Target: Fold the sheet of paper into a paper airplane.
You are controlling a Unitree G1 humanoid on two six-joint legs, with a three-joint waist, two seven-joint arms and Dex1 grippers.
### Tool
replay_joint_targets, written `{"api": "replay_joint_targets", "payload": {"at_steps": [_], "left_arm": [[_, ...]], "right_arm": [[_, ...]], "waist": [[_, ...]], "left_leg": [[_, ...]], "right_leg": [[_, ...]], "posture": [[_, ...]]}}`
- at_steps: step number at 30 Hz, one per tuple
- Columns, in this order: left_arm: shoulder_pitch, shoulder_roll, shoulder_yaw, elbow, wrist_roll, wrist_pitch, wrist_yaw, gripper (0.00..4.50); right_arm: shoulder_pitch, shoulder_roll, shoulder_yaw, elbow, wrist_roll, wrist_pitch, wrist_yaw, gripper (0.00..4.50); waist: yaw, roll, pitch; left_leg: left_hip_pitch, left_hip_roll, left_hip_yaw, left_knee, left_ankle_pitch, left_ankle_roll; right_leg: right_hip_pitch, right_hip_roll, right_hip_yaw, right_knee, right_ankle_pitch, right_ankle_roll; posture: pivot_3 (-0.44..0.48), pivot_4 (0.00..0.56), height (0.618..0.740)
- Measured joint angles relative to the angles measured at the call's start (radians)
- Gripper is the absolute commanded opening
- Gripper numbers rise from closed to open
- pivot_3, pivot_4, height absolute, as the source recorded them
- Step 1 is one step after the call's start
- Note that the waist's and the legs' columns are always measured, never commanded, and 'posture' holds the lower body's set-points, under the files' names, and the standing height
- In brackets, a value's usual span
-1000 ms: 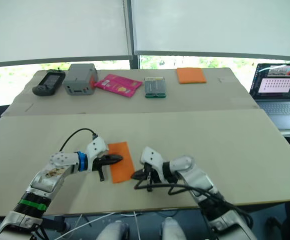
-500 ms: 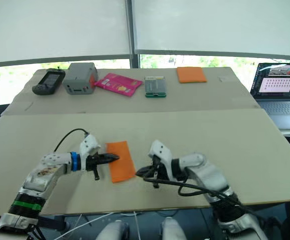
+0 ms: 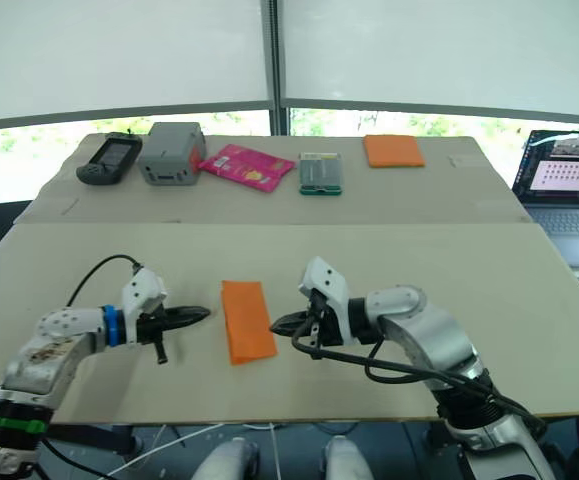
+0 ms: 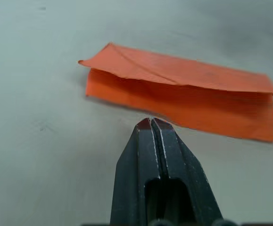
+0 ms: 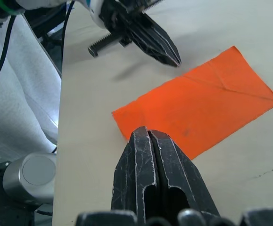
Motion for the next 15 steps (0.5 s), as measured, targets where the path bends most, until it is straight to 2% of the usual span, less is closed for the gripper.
{"api": "replay_joint_targets", "payload": {"at_steps": [9, 15], "left_arm": [[-0.139, -0.121, -0.090, 0.104, -0.001, -0.042, -0.063, 0.00], [-0.251, -0.223, -0.144, 0.217, 0.029, -0.085, -0.072, 0.00]], "right_arm": [[0.048, -0.064, -0.052, -0.032, 0.011, 0.036, -0.073, 0.02], [0.094, -0.115, -0.141, -0.116, 0.054, 0.095, -0.125, 0.02]], "waist": [[-0.005, 0.000, 0.000], [-0.002, -0.001, 0.000]], "left_leg": [[0.000, 0.000, 0.000, 0.000, 0.000, 0.000], [-0.001, -0.001, 0.000, 0.001, 0.000, 0.000]], "right_leg": [[0.000, 0.000, 0.000, 0.000, 0.001, -0.002], [0.001, 0.000, 0.000, 0.000, 0.000, 0.000]], "posture": [[0.000, 0.150, 0.740], [0.000, 0.150, 0.740]]}}
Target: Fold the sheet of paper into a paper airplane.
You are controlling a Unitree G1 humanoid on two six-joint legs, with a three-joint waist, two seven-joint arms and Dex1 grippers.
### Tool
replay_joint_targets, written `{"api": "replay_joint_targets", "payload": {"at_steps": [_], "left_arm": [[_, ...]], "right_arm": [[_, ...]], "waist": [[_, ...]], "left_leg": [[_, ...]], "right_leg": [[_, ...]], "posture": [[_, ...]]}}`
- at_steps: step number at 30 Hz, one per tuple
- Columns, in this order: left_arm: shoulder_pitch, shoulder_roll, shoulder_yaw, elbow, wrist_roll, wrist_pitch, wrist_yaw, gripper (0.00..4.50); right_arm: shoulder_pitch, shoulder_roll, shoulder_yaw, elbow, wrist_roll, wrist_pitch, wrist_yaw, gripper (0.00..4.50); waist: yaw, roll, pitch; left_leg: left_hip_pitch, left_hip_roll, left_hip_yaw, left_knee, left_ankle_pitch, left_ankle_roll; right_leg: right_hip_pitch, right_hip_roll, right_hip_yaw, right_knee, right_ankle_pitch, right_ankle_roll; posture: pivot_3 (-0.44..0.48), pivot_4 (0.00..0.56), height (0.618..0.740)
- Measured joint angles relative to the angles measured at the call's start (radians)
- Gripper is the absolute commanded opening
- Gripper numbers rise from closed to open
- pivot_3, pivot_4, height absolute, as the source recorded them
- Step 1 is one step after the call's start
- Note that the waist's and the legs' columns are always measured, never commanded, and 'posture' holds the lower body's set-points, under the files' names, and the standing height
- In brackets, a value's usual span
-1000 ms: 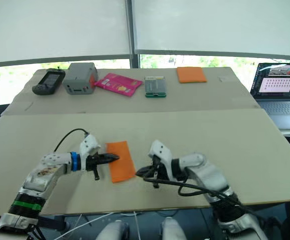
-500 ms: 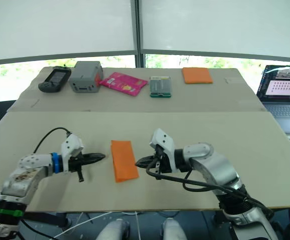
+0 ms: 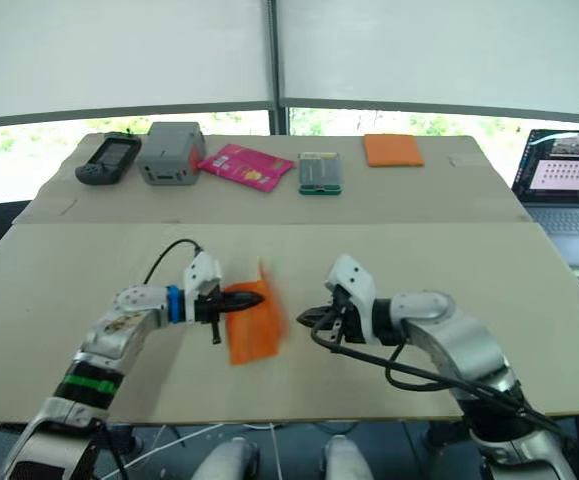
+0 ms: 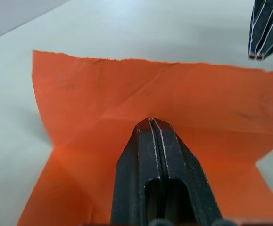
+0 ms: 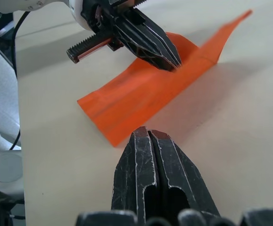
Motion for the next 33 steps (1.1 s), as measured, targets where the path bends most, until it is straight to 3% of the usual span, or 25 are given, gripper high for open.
{"api": "replay_joint_targets", "payload": {"at_steps": [6, 14, 18, 23, 26, 33], "left_arm": [[-0.075, -0.054, -0.075, 0.164, 0.096, -0.069, -0.001, 0.00], [-0.122, -0.044, -0.083, 0.273, 0.139, -0.144, -0.041, 0.00], [-0.088, -0.019, -0.057, 0.227, 0.122, -0.123, -0.051, 0.00], [0.012, 0.012, 0.029, 0.012, 0.006, 0.008, -0.054, 0.00], [0.104, 0.064, 0.045, -0.135, 0.002, 0.035, -0.036, 0.00], [0.202, 0.048, 0.037, -0.247, 0.018, 0.135, 0.095, 0.00]], "right_arm": [[0.002, -0.071, -0.111, -0.074, 0.039, 0.059, -0.054, 0.02], [-0.064, -0.041, -0.103, -0.081, 0.071, 0.082, -0.124, 0.02], [-0.106, 0.028, -0.041, -0.005, 0.037, 0.074, -0.176, 0.02], [-0.160, 0.156, -0.021, 0.177, -0.046, 0.056, -0.323, 0.02], [-0.191, 0.218, -0.032, 0.260, -0.040, 0.066, -0.348, 0.85], [-0.263, 0.258, 0.023, 0.423, -0.058, 0.044, -0.299, 3.24]], "waist": [[-0.003, 0.000, 0.000], [-0.011, 0.000, 0.000], [-0.015, 0.000, 0.000], [-0.010, 0.000, 0.000], [-0.012, 0.000, 0.000], [-0.010, 0.000, 0.000]], "left_leg": [[0.000, 0.000, 0.000, 0.000, 0.000, 0.000], [0.000, 0.000, 0.000, 0.000, 0.000, 0.000], [0.001, 0.000, 0.000, 0.000, 0.000, 0.000], [0.000, 0.001, -0.001, 0.000, 0.000, 0.000], [0.000, 0.001, 0.000, 0.000, 0.000, 0.000], [0.002, 0.001, 0.000, 0.000, 0.000, 0.000]], "right_leg": [[0.000, 0.000, 0.000, 0.000, 0.000, 0.000], [0.000, 0.001, 0.000, 0.000, 0.000, 0.000], [0.000, 0.000, 0.001, 0.001, 0.000, 0.000], [-0.001, 0.001, 0.000, 0.001, 0.004, -0.006], [-0.001, 0.000, 0.001, 0.001, 0.004, -0.007], [0.000, 0.001, 0.000, 0.001, 0.003, -0.004]], "posture": [[0.000, 0.150, 0.740], [0.000, 0.150, 0.740], [0.000, 0.150, 0.740], [0.000, 0.150, 0.740], [0.000, 0.150, 0.740], [0.000, 0.150, 0.740]]}}
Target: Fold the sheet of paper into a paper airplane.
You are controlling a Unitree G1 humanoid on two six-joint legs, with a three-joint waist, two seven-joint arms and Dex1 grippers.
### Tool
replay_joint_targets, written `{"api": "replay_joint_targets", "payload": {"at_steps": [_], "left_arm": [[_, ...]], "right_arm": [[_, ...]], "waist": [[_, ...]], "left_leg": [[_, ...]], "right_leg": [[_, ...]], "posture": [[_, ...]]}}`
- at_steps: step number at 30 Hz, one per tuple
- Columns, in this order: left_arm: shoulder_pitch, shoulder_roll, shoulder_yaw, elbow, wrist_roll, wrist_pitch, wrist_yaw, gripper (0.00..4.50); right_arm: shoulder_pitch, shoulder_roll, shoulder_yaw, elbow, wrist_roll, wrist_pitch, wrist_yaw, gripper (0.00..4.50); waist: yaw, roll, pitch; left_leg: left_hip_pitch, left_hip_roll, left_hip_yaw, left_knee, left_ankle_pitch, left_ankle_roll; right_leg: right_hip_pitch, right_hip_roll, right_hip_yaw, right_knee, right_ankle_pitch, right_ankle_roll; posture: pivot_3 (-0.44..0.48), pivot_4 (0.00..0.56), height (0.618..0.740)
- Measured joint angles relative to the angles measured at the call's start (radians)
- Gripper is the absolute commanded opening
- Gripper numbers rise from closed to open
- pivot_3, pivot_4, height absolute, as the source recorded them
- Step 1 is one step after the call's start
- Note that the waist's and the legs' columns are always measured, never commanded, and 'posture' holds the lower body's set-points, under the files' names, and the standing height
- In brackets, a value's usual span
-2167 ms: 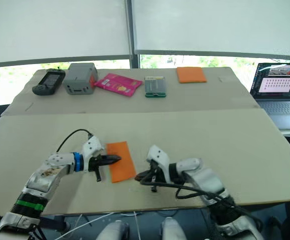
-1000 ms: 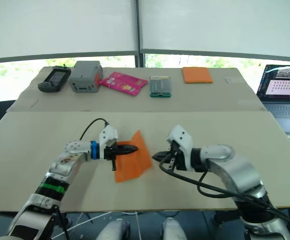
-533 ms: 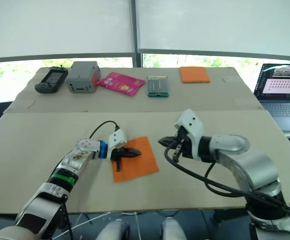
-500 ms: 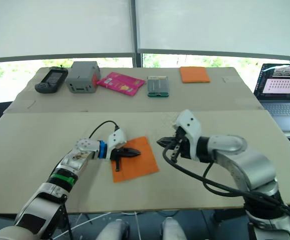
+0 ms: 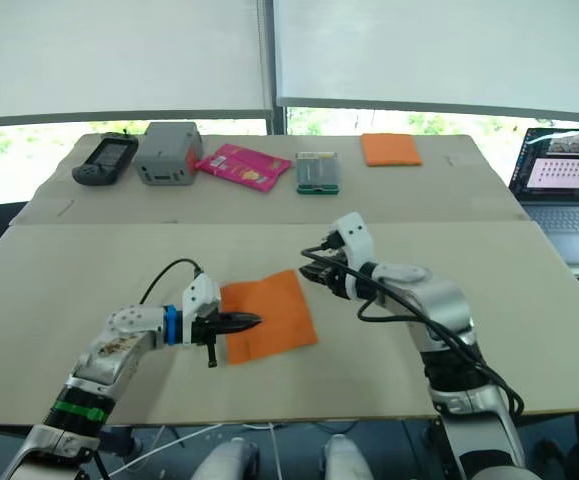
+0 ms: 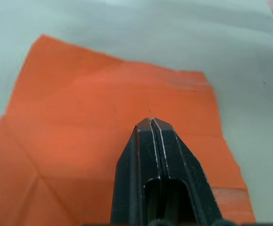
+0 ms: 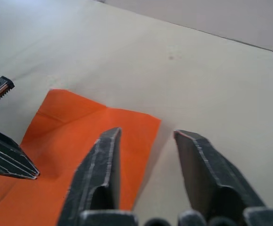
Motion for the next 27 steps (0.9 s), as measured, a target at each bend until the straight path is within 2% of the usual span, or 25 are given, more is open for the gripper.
{"api": "replay_joint_targets", "payload": {"at_steps": [5, 15, 18, 25, 27], "left_arm": [[0.003, -0.022, -0.017, -0.016, 0.028, 0.041, 0.080, 0.00], [0.038, -0.027, -0.067, -0.099, 0.048, 0.110, 0.148, 0.00], [0.039, -0.027, -0.071, -0.101, 0.048, 0.111, 0.151, 0.00], [0.032, -0.007, -0.062, -0.086, 0.032, 0.103, 0.129, 0.00], [0.030, -0.007, -0.057, -0.078, 0.027, 0.096, 0.120, 0.00]], "right_arm": [[-0.042, 0.034, 0.024, 0.177, -0.036, -0.067, 0.038, 3.24], [-0.083, 0.095, 0.069, 0.346, -0.086, -0.186, 0.163, 3.24], [-0.083, 0.106, 0.070, 0.348, -0.087, -0.191, 0.177, 2.46], [-0.068, 0.107, 0.023, 0.328, -0.072, -0.180, 0.175, 0.04], [-0.044, 0.106, 0.006, 0.304, -0.065, -0.167, 0.171, 0.04]], "waist": [[-0.003, 0.000, 0.000], [-0.006, 0.000, 0.000], [-0.004, 0.000, 0.000], [-0.005, 0.000, 0.000], [-0.005, 0.000, 0.000]], "left_leg": [[-0.001, 0.000, 0.001, 0.000, 0.000, 0.000], [0.000, 0.000, 0.001, -0.001, 0.000, 0.000], [0.000, 0.000, 0.000, -0.001, 0.000, 0.000], [0.000, 0.000, 0.000, -0.001, 0.000, 0.000], [0.000, 0.000, 0.000, -0.001, 0.000, 0.000]], "right_leg": [[-0.001, 0.000, 0.000, 0.000, 0.002, -0.003], [0.000, 0.000, 0.000, 0.000, 0.002, -0.003], [0.000, 0.000, 0.000, 0.000, 0.002, -0.003], [0.000, 0.001, 0.000, 0.000, 0.002, -0.003], [-0.001, 0.001, 0.000, 0.000, 0.002, -0.003]], "posture": [[0.000, 0.150, 0.740], [0.000, 0.150, 0.740], [0.000, 0.150, 0.740], [0.000, 0.150, 0.740], [0.000, 0.150, 0.740]]}}
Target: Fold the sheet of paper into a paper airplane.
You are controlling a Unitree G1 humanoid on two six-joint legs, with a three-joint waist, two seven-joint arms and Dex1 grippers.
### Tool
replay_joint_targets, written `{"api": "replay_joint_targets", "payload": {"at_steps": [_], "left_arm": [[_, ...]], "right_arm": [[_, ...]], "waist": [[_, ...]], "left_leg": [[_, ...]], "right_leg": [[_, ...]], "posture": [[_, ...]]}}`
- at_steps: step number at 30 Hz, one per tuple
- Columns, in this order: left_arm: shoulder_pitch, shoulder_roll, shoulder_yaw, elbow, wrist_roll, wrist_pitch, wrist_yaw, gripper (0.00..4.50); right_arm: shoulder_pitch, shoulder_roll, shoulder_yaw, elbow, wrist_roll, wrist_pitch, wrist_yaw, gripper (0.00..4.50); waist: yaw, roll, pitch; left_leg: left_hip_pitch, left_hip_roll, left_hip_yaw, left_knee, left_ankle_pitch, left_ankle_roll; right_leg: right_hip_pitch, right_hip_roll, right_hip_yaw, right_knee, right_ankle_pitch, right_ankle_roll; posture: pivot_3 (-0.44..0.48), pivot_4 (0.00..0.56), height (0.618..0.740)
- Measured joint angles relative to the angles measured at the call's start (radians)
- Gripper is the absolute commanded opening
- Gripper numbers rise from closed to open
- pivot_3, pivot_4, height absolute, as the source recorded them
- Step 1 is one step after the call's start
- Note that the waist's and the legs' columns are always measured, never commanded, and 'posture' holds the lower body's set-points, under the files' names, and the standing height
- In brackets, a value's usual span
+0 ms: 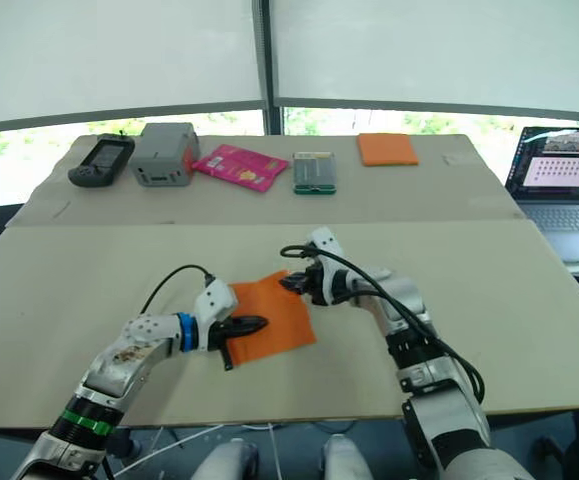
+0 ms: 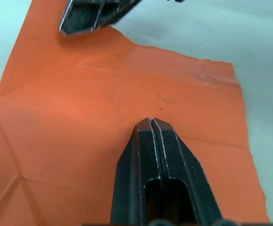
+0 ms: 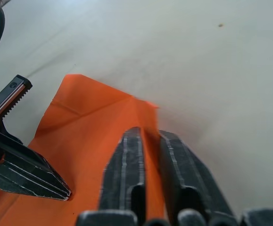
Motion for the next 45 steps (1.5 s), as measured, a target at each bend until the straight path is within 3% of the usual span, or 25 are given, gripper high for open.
{"api": "replay_joint_targets", "payload": {"at_steps": [11, 21, 26, 34, 45], "left_arm": [[-0.015, -0.005, 0.027, 0.036, -0.037, -0.038, -0.036, 0.00], [-0.025, -0.016, -0.001, 0.098, -0.016, -0.082, -0.037, 0.00], [-0.032, -0.034, -0.009, 0.111, -0.002, -0.096, -0.023, 0.00], [-0.060, -0.080, -0.014, 0.140, 0.002, -0.078, 0.007, 0.00], [-0.049, -0.082, -0.002, 0.123, -0.014, -0.054, 0.007, 0.00]], "right_arm": [[0.153, -0.073, -0.050, -0.247, 0.026, 0.127, -0.076, 0.04], [0.166, -0.082, -0.024, -0.316, 0.010, 0.133, -0.123, 0.04], [0.217, -0.200, 0.115, -0.442, -0.098, -0.062, -0.053, 0.04], [0.288, -0.200, 0.187, -0.491, -0.172, -0.163, -0.042, 0.04], [0.305, -0.247, 0.314, -0.460, -0.432, -0.398, -0.076, 0.04]], "waist": [[0.002, 0.000, 0.000], [0.001, 0.000, 0.000], [0.006, 0.000, 0.000], [0.001, 0.000, 0.000], [0.003, 0.000, 0.000]], "left_leg": [[0.000, 0.000, 0.000, 0.000, 0.000, 0.000], [0.000, 0.000, 0.000, 0.000, 0.000, 0.000], [0.001, -0.001, 0.000, 0.000, 0.000, 0.000], [0.002, 0.000, 0.000, 0.000, 0.000, 0.000], [0.002, 0.000, 0.000, 0.000, 0.000, 0.000]], "right_leg": [[0.000, 0.000, 0.000, 0.000, -0.001, 0.001], [0.000, 0.000, 0.000, 0.000, -0.001, 0.002], [0.002, -0.001, 0.000, -0.001, -0.005, 0.008], [0.002, 0.000, 0.000, 0.000, -0.005, 0.007], [0.002, 0.000, 0.000, 0.000, -0.005, 0.007]], "posture": [[0.000, 0.150, 0.740], [0.000, 0.150, 0.740], [0.000, 0.150, 0.740], [0.000, 0.150, 0.740], [0.000, 0.150, 0.740]]}}
